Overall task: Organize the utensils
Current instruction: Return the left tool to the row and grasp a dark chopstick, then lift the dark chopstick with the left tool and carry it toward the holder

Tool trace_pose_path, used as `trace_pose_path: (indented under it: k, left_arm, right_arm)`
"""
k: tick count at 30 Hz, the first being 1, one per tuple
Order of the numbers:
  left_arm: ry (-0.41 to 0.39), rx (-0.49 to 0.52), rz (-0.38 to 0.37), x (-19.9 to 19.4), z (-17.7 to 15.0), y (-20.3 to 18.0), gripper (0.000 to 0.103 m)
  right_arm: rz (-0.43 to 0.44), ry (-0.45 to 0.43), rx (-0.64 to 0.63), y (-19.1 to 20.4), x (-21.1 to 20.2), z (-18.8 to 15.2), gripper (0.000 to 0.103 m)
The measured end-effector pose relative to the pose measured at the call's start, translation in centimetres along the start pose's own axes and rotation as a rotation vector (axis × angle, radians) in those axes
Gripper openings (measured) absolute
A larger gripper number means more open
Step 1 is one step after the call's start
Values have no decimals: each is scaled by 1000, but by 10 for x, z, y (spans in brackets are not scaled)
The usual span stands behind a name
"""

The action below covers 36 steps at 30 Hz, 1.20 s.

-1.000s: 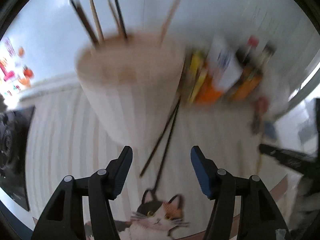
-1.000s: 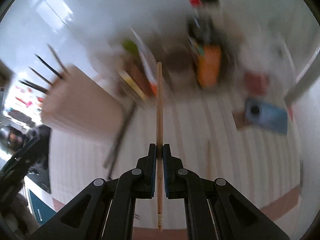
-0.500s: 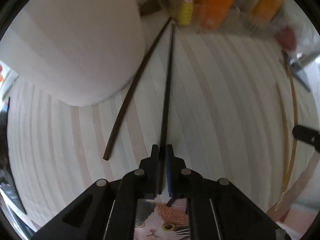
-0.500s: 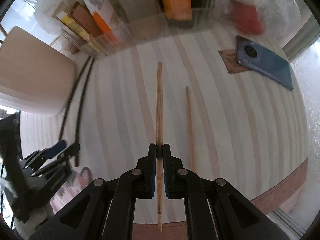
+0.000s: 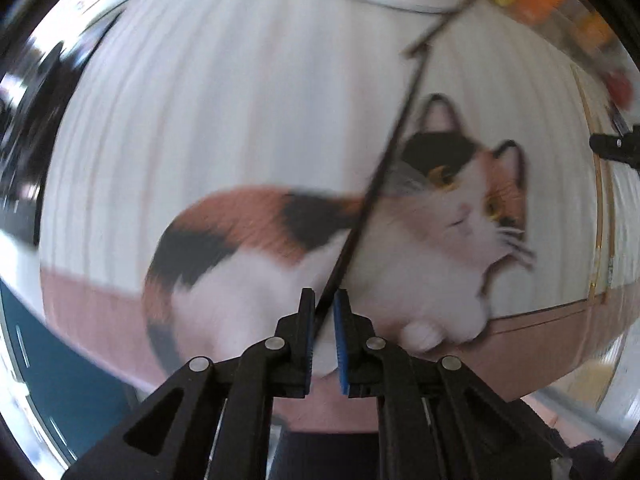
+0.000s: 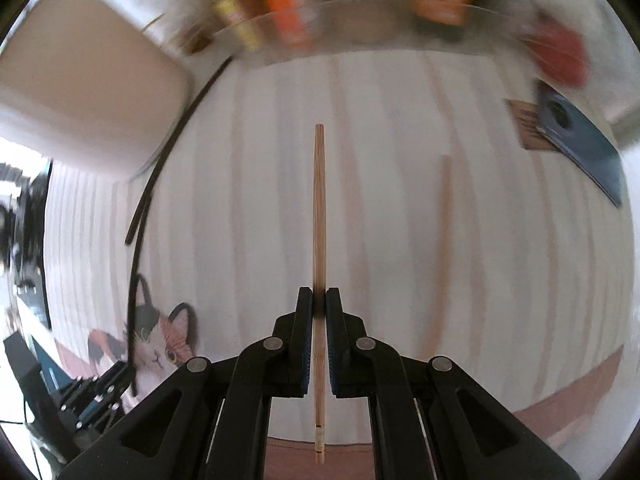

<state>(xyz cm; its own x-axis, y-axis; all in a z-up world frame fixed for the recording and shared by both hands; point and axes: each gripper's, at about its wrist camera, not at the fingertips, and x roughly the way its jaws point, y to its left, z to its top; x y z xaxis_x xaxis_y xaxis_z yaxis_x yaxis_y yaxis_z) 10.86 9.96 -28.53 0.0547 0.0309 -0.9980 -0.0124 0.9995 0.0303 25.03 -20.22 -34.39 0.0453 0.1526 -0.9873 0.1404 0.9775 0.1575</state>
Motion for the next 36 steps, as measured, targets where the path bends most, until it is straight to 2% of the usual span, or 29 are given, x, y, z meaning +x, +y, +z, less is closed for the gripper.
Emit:
trace_pose_path:
  k: [5,7,9,12,15,17,21,22,23,24,25,31,36]
  left_arm:
    - [-2,-139,-13,-6,-19,40,6]
    - [-4,-152,-17,-8,-21,49,6]
    - [-16,-132,-64,-13,-17,54,6]
    - [-67,-35,-92,-29,7,46,9]
    - [-101,70,-145,-37,34,30,24]
    - [-82,157,-139,-30,51,16,32]
    - [-17,309,-55,-1,68,-5,32]
    - [-42,326,-53,-3,69,-8,27]
    - [-43,331,-49,-2,70,-8,17]
    - [-45,322,-56,-2,70,-6,8]
    - [-42,303,-62,-1,69,-4,4]
    - [-17,112,-86,2,43,40,3]
    - [-26,-56,-90,8,42,88,3]
  right_arm:
    - [-19,34,-101,32,19,5,7]
    - [-22,42,-128,43,23,5,7]
    - [-22,48,-143,50,25,6,7]
    - [-28,47,-152,55,23,8,7]
    - [-33,31,-133,57,17,15,7]
    - [-37,25,-117,53,13,19,7]
    - [-47,25,-81,43,7,13,7]
    - [-48,25,-71,40,7,12,7]
    - [-49,24,-60,38,5,12,7]
    - [-49,23,-51,35,7,11,7]
    - [-50,21,-44,33,6,11,7]
    - [-48,24,-17,25,8,7,7]
    - [-55,34,-30,26,12,7,7]
